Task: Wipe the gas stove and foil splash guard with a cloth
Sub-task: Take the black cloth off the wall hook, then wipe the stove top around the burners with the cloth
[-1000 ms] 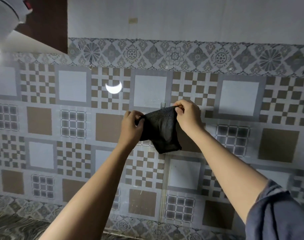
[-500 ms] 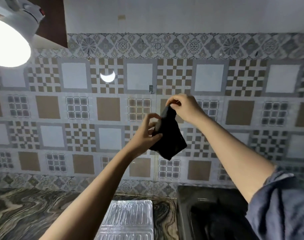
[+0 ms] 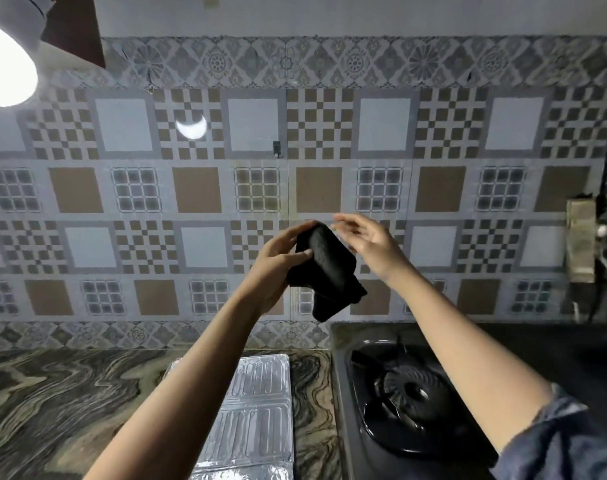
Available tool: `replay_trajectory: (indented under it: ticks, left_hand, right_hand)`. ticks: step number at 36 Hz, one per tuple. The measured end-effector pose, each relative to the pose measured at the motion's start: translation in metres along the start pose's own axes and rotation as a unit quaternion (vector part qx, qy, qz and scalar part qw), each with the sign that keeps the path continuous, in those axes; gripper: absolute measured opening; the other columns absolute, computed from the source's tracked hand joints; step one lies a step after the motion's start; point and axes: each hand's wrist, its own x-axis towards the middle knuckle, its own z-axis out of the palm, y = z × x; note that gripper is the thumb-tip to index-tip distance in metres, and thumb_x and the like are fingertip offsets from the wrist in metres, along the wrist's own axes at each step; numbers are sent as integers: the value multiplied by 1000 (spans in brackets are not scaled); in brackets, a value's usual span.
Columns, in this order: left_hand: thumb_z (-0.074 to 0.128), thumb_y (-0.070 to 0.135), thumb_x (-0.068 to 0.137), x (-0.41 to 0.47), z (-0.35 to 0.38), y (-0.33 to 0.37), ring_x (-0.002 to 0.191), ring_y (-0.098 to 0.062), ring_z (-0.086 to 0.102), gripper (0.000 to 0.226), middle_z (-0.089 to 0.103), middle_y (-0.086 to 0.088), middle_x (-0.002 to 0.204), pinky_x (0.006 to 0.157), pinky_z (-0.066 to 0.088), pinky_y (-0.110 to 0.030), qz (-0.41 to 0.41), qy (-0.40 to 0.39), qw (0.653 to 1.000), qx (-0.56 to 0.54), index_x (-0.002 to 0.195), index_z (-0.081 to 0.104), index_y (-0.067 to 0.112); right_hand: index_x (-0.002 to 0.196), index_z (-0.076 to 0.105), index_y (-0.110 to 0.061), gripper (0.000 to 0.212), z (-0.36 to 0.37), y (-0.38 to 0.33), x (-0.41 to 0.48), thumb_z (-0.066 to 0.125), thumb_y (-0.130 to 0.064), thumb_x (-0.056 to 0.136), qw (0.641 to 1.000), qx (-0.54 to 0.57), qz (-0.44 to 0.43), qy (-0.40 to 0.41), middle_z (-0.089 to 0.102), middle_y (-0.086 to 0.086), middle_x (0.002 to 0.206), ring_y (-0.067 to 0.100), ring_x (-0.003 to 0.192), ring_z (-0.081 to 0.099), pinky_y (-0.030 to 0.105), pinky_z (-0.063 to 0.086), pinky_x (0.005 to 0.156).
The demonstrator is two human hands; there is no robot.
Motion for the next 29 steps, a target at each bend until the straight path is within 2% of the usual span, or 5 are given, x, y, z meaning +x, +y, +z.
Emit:
replay_trajectory:
  ticks: [7,12,18,24,29]
  left_hand:
    - [50,-6,89,-1,2,-4,108,-23,58,46,54,-4,128,77,58,-29,29,36,999,-16,130,50,15]
    - [50,-10,88,-2,-7,-4,108,-19,58,47,51,-10,131,87,53,-26,32,40,997,56,128,50,13]
    - [55,-7,86,-4,-22,-6,86,-9,60,43,54,-10,115,71,54,-12,49,41,979,193,126,51,9]
    - [70,23,81,3,-37,-26,122,-14,38,45,38,-4,135,102,36,-27,90,22,909,407,122,53,24]
    - [69,21,81,6,-21,-37,114,-3,45,48,55,0,129,97,35,-19,120,-11,883,453,125,52,17]
  right_hand:
    - [132,44,-32,61,12,11,-22,64,-49,77,996,40,32,-77,55,2,130,16,118,54,35,47,98]
    - [128,50,-25,45,19,9,-21,65,-24,86,997,-56,-10,-47,59,0,117,15,107,57,29,50,89]
    - [129,52,-19,42,26,10,-20,61,-15,88,988,-140,-24,-52,58,-2,125,10,112,52,18,39,89]
    - [129,53,-19,42,21,21,-28,58,-8,89,985,-165,-8,-47,55,-1,128,7,114,47,23,35,99]
    - [128,55,-21,41,3,36,-37,54,-5,90,981,-186,-7,-48,54,-5,113,9,110,47,22,33,95]
